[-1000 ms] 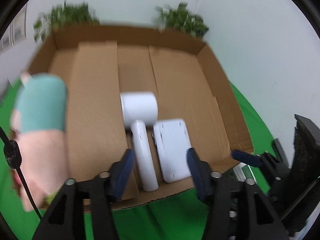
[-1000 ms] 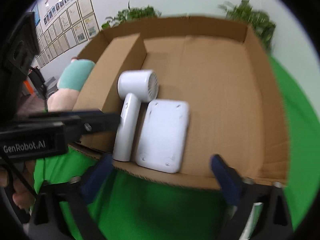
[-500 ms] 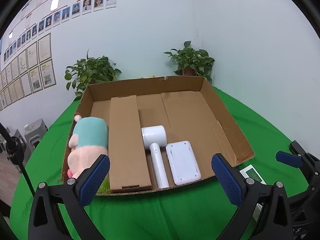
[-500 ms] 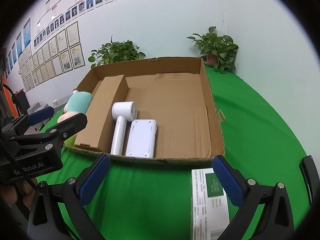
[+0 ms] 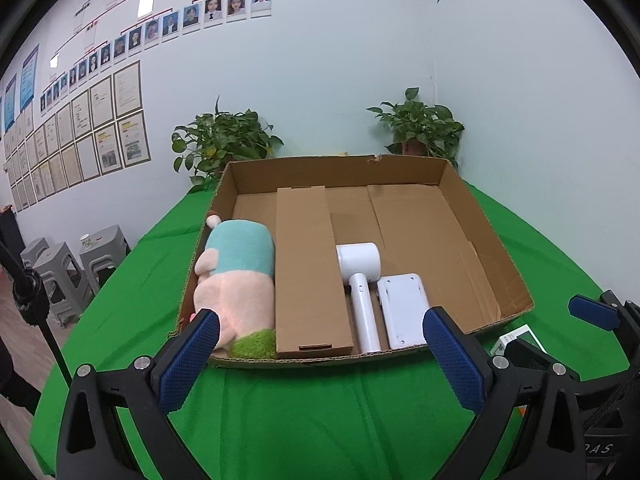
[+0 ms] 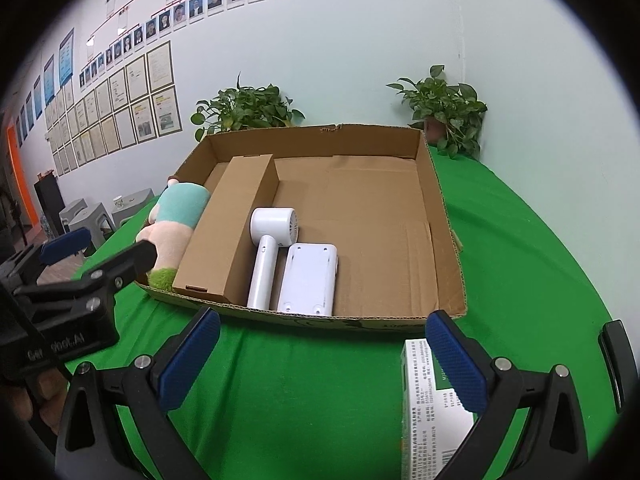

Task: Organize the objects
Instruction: 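Withdraw the left tool and move toward the green-labelled white box, then grasp the green-labelled white box with the left tool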

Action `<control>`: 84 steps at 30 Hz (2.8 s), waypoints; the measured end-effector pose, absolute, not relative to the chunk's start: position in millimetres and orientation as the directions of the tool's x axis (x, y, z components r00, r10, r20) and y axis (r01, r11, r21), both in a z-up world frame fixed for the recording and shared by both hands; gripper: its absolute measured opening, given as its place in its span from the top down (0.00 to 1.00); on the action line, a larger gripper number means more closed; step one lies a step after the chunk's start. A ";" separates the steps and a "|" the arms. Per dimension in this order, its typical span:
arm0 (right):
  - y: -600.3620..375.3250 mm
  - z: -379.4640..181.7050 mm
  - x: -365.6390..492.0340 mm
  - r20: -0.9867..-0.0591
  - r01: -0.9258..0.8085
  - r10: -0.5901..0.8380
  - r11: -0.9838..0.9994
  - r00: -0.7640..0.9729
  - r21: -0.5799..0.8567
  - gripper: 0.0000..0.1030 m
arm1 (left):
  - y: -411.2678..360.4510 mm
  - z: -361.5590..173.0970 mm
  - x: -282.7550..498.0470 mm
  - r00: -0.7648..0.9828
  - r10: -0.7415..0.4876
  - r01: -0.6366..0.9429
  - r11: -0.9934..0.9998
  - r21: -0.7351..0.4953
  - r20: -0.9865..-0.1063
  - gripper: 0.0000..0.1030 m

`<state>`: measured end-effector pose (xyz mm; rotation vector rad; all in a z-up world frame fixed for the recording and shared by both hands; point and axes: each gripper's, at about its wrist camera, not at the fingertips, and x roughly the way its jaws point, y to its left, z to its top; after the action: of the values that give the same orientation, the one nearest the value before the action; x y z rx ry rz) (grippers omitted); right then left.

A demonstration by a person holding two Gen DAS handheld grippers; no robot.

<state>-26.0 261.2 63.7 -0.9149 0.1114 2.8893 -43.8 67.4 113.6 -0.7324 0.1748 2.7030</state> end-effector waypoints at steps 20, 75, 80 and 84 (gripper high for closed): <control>251.6 68.4 -34.9 -0.555 -0.107 0.074 -0.994 -0.829 0.028 0.01 | 63.3 105.6 -64.8 -0.783 0.312 -0.353 -0.935 -0.028 -0.538 0.01; 256.5 -36.4 42.7 -0.785 0.040 -0.038 -0.999 -0.618 0.017 0.04 | 117.0 -33.6 -84.1 -0.004 0.778 -0.491 -0.548 -0.677 -0.628 0.05; 258.1 -40.2 44.7 -0.789 0.036 -0.066 -0.998 -0.610 0.055 0.35 | 123.7 -37.0 -77.9 0.009 0.765 -0.502 -0.553 -0.664 -0.644 0.19; 260.9 -39.5 49.4 -0.779 0.042 -0.134 -0.990 -0.612 0.137 0.36 | 124.6 -38.2 -74.3 0.009 0.750 -0.500 -0.569 -0.653 -0.661 0.24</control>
<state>49.4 260.9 -39.5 -1.4189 0.1699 2.9074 -74.3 124.6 -38.2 -1.3594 -0.2816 1.7177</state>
